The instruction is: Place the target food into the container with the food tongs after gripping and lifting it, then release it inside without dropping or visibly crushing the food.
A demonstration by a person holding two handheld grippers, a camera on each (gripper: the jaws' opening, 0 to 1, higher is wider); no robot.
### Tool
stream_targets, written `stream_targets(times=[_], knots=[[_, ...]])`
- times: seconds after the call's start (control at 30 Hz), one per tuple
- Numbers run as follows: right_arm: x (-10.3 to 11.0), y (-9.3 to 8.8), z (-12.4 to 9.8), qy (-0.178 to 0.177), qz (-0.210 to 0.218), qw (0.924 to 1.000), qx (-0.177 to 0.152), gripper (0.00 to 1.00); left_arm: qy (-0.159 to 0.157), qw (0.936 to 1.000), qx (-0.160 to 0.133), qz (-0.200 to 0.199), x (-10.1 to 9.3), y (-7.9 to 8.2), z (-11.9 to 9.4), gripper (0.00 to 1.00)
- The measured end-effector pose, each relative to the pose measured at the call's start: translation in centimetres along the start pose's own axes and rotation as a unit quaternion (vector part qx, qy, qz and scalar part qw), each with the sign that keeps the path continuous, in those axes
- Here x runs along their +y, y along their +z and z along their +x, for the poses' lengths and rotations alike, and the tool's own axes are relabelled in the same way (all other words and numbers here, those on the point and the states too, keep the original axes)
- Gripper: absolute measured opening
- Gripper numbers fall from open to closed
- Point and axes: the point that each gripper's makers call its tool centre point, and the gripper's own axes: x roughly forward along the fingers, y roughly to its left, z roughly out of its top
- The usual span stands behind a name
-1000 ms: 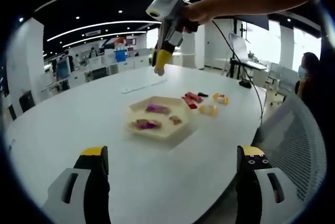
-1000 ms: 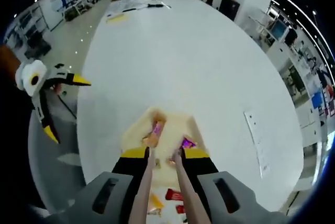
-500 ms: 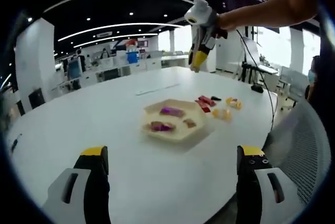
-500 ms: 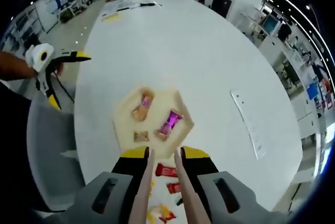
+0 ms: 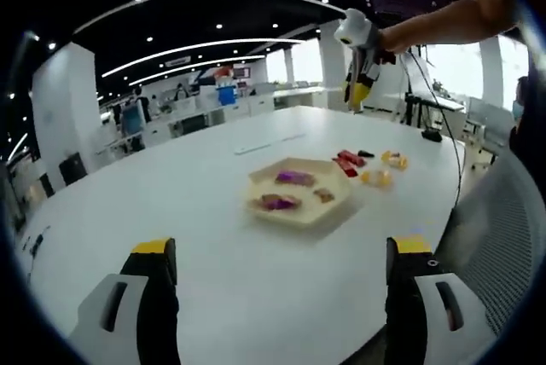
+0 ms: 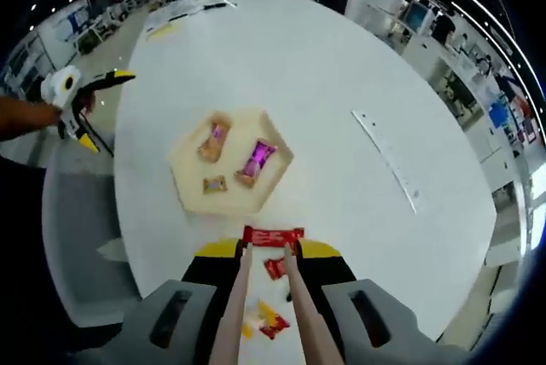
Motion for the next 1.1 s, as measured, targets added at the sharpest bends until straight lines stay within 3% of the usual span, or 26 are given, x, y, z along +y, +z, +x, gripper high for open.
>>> stream_targets(times=[0.13,0.23,0.3,0.5,0.87,1.1], knots=[[-0.8,-1.6,-0.3,-0.007,0.010,0.9999,0.012,0.23,-0.018,0.9996,-0.023,-0.001,-0.8,1.2,0.0,1.00],[-1.2,-2.1,-0.7,-0.014,0.019,0.9997,0.010,0.23,-0.040,0.9976,-0.030,-0.049,-1.3,1.0,-0.1,1.00],[-1.4,-2.6,-0.7,-0.017,0.024,0.9995,0.009,0.23,-0.031,0.9984,-0.034,-0.031,-1.0,1.1,-0.3,1.00],[-2.0,-4.6,-0.5,-0.025,0.037,0.9988,0.020,0.24,-0.030,0.9982,-0.038,-0.037,-1.0,1.4,-0.1,1.00],[-3.5,-5.9,0.7,-0.034,0.058,0.9976,0.018,0.24,-0.050,0.9984,-0.020,-0.019,-2.4,1.1,0.2,1.00],[-4.5,-5.8,1.2,-0.044,0.069,0.9966,0.007,0.23,-0.044,0.9981,-0.030,-0.032,-1.5,1.4,0.2,1.00]])
